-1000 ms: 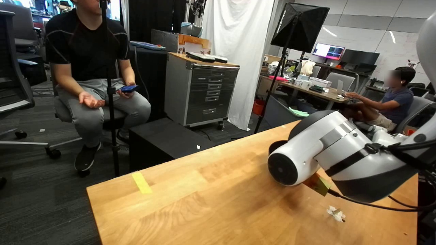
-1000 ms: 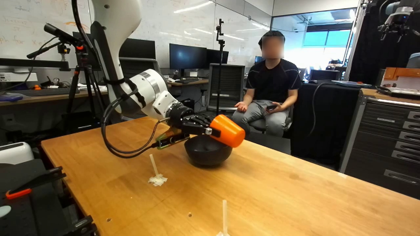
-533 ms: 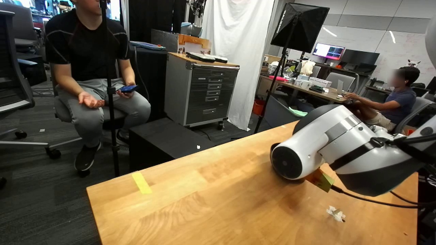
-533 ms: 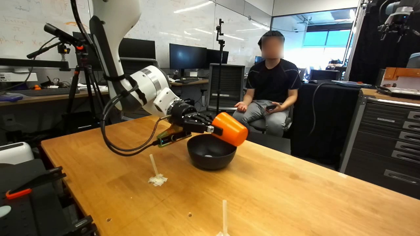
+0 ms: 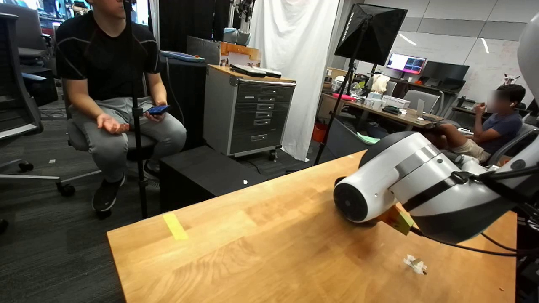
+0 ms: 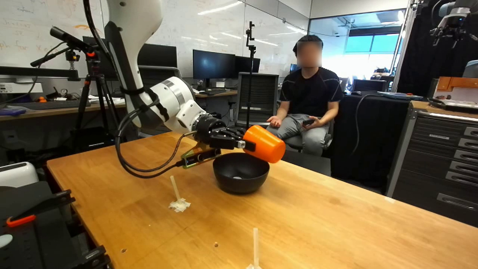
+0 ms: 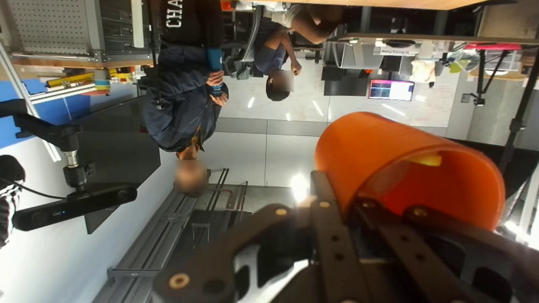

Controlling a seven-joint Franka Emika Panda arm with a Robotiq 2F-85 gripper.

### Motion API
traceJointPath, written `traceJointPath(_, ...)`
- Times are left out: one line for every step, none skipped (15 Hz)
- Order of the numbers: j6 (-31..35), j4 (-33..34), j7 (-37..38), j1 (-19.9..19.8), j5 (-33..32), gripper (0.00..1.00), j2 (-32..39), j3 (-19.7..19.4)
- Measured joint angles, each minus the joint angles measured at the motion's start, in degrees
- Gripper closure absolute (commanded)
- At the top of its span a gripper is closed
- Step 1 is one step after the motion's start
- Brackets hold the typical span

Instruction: Pour the contents in the orange cup into the black bowl

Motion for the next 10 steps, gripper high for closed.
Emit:
traceJointPath(-0.62,0.29,0.0,0.02,0.0,0.99,0.31,0.0)
traceJointPath(-1.32,0.6,0.0,0.09,0.0,0.99,0.63,0.02)
traceJointPath(-1.98,0.95,0.0,0.2,0.01,0.99,0.95,0.05)
traceJointPath(-2.67,1.26,0.0,0.36,0.01,0.99,1.28,0.1)
traceJointPath(-3.33,1.49,0.02,0.57,0.01,0.99,1.56,0.19)
traceJointPath(-3.88,1.6,0.07,0.82,0.01,0.99,1.75,0.28)
traceJointPath(-4.42,1.62,0.12,1.09,0.01,0.99,1.85,0.4)
traceJointPath(-4.87,1.62,0.13,1.33,0.01,0.99,1.9,0.56)
traceJointPath(-5.28,1.62,0.14,1.55,0.01,0.99,1.91,0.71)
traceJointPath(-5.65,1.62,0.15,1.76,0.01,0.99,1.92,0.83)
